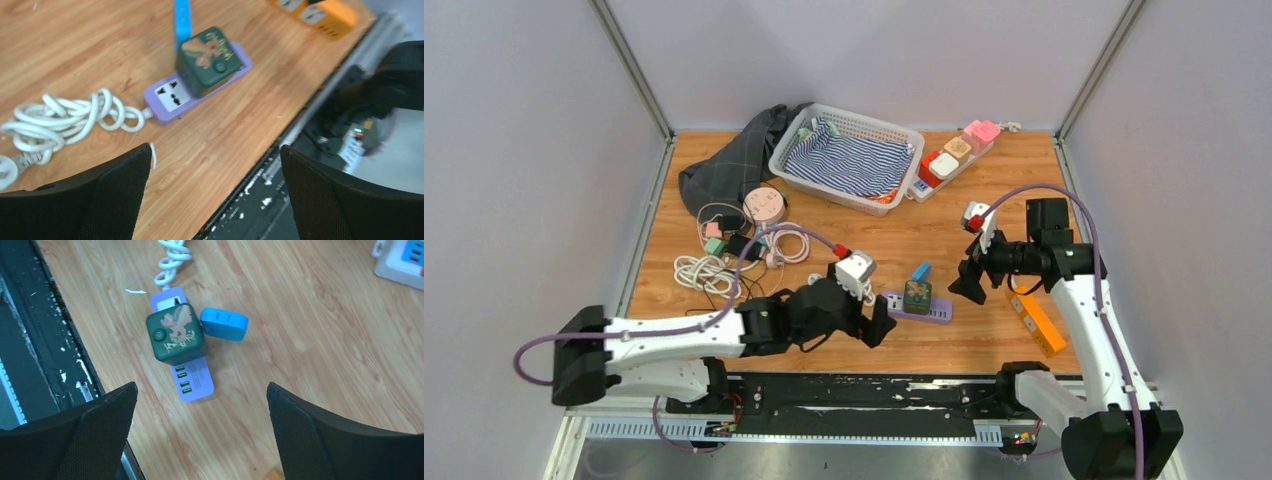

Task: Pull the plug off the socket
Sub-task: Move the socket to the corner of the board.

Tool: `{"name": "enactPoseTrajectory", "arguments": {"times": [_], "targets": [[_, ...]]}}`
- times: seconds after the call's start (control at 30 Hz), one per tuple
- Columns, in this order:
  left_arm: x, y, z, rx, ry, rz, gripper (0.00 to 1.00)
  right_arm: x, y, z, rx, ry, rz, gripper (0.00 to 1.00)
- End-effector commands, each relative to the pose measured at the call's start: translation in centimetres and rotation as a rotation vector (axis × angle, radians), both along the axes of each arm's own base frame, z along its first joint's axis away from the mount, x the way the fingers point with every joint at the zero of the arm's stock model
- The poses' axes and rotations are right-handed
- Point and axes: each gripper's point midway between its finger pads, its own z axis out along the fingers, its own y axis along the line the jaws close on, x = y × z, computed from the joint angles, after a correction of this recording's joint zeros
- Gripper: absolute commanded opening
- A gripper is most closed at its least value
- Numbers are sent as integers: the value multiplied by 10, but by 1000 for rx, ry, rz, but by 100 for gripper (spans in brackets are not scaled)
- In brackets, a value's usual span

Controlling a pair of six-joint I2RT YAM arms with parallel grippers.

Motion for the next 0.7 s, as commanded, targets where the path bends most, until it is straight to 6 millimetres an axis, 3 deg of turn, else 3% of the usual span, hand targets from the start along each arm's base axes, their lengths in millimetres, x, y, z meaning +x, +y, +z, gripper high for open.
{"name": "enactPoseTrajectory", "arguments": {"times": [0.0,0.17,0.3,0.37,0.43,0.67], "targets": [[35,-10,-14,55,-29,334,100,9,-25,10,-30,-36,-172,100],[39,-38,-26,187,-47,371,100,13,-38,51,96,-231,-335,100],[37,-70,-27,174,-60,306,100,8,-7,50,281,-189,-202,100],[37,-83,-34,181,-56,283,100,9,-9,45,260,-171,-203,98],[41,-91,-41,206,-54,301,100,16,-25,39,173,-201,-292,99],[55,-100,-64,280,-41,416,94,31,-64,1,-4,-217,-466,94]]}}
